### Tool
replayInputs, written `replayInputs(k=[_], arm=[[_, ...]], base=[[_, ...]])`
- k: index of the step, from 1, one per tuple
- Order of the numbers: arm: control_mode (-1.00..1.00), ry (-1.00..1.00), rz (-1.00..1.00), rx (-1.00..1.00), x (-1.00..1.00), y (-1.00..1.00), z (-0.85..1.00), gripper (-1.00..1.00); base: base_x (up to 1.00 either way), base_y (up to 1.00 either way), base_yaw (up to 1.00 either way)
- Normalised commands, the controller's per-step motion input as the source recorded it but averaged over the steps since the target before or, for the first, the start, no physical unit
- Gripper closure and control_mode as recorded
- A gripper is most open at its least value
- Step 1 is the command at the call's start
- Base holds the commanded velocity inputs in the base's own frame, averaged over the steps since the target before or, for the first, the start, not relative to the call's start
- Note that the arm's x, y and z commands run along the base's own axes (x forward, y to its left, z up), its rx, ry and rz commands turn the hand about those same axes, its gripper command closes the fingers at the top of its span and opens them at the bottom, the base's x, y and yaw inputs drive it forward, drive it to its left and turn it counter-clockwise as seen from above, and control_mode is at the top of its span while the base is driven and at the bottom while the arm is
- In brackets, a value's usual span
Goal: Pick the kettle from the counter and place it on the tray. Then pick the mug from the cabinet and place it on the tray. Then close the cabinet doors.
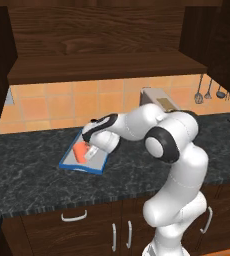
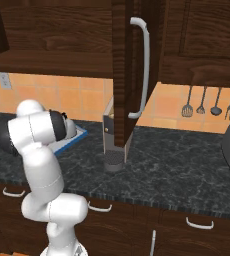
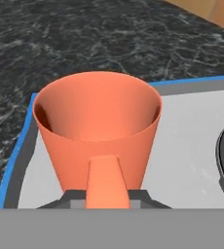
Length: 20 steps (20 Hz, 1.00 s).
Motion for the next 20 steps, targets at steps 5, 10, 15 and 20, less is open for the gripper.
replayInputs(k=[5,10,15,20], arm=[[-1.0,-0.01,-0.02,-0.01,-0.39,-0.01,-0.11,-1.0],[-1.0,-0.03,-0.01,-0.02,-0.31,-0.12,0.1,-1.0],[-1.0,-0.02,-0.06,0.0,-0.32,-0.11,0.71,-1.0],[-1.0,0.0,-0.03,0.0,-0.5,-0.13,0.91,-1.0]], base=[[0.0,0.0,0.0],[0.0,0.0,0.0],[0.0,0.0,0.0],[0.0,0.0,0.0]])
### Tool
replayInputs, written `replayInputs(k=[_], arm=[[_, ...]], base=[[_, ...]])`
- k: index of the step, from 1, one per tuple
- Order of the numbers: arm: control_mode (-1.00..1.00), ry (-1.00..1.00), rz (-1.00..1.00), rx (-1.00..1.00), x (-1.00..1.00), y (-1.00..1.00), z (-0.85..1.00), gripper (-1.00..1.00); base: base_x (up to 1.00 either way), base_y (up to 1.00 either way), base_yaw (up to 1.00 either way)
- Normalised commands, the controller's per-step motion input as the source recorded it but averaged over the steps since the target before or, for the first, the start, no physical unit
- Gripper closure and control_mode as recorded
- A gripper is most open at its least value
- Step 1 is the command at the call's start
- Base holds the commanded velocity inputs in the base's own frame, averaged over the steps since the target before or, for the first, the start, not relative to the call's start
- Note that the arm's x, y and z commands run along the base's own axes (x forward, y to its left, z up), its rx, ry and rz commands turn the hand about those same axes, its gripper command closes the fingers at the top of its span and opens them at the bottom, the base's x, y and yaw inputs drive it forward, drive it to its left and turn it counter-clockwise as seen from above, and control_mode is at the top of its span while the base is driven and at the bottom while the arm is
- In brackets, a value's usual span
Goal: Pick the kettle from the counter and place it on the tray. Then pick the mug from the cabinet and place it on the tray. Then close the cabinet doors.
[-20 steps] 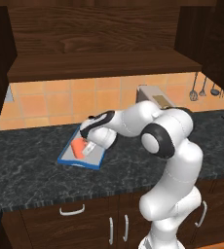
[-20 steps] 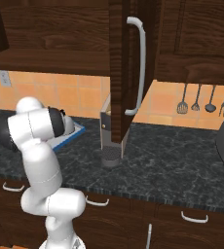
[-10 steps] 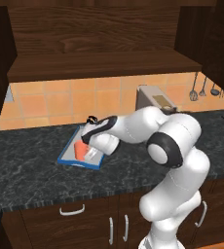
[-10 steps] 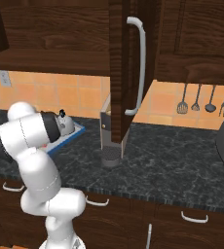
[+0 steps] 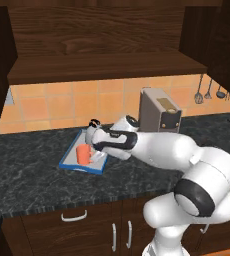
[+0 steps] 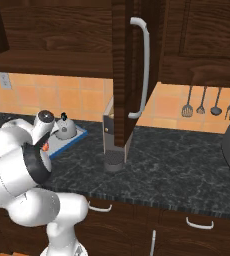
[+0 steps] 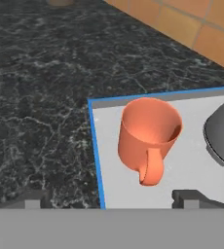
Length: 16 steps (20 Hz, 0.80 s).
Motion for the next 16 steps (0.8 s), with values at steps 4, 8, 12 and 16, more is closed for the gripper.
replayInputs(k=[4,8,12,16], arm=[[-1.0,0.0,0.0,0.0,-0.55,-0.08,0.84,-1.0],[-1.0,0.0,0.0,0.0,-0.68,-0.04,0.68,-1.0],[-1.0,0.0,0.0,0.0,-0.69,-0.02,0.58,-1.0],[-1.0,-0.01,0.0,0.0,-0.62,-0.06,0.43,-1.0]], base=[[0.0,0.0,0.0],[0.0,0.0,0.0],[0.0,0.0,0.0],[0.0,0.0,0.0]])
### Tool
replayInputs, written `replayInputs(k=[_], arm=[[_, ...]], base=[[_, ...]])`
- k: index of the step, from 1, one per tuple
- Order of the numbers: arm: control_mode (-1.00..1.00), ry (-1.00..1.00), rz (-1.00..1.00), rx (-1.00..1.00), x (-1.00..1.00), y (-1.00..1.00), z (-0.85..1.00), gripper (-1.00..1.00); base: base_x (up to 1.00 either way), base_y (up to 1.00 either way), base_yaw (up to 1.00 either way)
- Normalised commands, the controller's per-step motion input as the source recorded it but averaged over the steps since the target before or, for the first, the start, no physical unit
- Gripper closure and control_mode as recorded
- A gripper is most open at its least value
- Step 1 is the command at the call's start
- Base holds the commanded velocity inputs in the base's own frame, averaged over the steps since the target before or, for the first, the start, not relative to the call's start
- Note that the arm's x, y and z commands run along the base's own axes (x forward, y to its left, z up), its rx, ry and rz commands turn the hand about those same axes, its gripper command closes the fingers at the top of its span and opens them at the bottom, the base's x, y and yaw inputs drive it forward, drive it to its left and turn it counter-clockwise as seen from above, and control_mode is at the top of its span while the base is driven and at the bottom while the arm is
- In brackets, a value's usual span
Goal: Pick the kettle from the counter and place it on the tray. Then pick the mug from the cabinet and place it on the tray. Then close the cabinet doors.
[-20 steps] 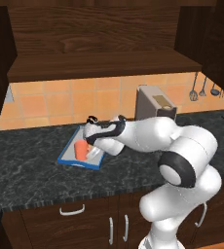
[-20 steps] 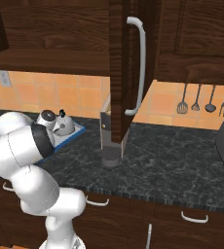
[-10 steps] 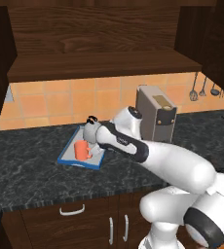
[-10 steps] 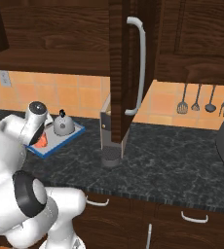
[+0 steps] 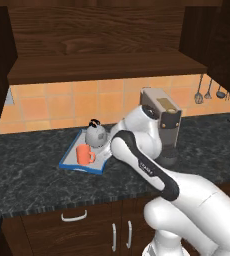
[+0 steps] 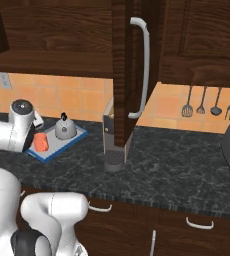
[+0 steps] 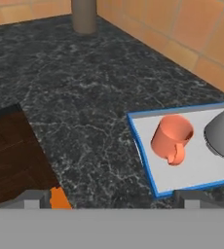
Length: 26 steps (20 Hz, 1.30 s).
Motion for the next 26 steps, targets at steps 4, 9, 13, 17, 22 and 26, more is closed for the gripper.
replayInputs(k=[4,9,13,17,22,26], arm=[[-1.0,-0.15,0.0,0.0,-0.51,-0.05,0.23,-1.0],[-1.0,-0.15,0.02,0.0,-0.39,-0.12,0.2,-1.0],[-1.0,-0.18,0.04,0.0,-0.34,0.0,0.27,-1.0],[-1.0,-0.19,0.06,0.0,-0.29,0.0,0.34,-1.0],[-1.0,-0.19,0.15,0.0,-0.32,0.07,0.4,-1.0],[-1.0,-0.12,0.25,0.0,-0.46,0.18,0.44,-1.0]], base=[[0.0,0.0,0.0],[0.0,0.0,0.0],[0.0,0.0,0.0],[0.0,0.0,0.0],[0.0,0.0,0.0],[0.0,0.0,0.0]])
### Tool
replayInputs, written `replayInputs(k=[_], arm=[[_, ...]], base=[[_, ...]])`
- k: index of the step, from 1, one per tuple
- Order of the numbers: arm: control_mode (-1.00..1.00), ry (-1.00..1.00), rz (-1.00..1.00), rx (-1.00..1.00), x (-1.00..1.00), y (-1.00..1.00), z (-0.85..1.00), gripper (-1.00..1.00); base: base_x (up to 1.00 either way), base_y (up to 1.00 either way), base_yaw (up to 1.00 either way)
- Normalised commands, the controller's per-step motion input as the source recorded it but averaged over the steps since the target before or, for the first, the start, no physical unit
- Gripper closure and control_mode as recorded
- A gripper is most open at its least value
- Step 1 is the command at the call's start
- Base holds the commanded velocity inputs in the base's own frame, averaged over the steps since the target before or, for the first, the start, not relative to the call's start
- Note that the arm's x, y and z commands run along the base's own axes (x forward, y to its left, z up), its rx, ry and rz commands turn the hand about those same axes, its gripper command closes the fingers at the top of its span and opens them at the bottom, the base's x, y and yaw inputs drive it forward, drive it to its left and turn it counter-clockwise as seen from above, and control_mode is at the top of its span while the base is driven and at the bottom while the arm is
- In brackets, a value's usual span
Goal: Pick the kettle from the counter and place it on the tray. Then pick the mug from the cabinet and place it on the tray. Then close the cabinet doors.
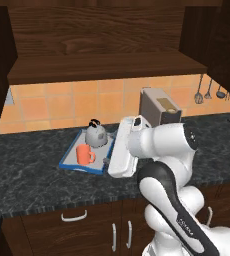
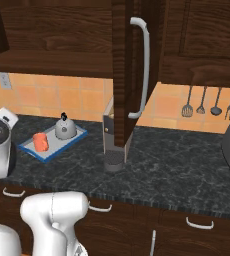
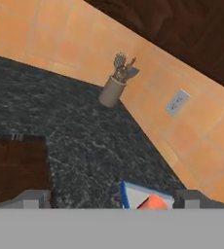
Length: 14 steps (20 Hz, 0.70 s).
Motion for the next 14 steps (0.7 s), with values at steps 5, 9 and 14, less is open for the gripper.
replayInputs(k=[5,9,14], arm=[[-1.0,-0.13,0.24,0.0,-0.52,0.26,0.45,-1.0],[-1.0,-0.26,0.17,0.0,-0.56,0.35,0.41,-1.0],[-1.0,-0.35,0.26,0.0,-0.65,0.29,0.44,-1.0]], base=[[0.0,0.0,0.0],[0.0,0.0,0.0],[0.0,0.0,0.0]])
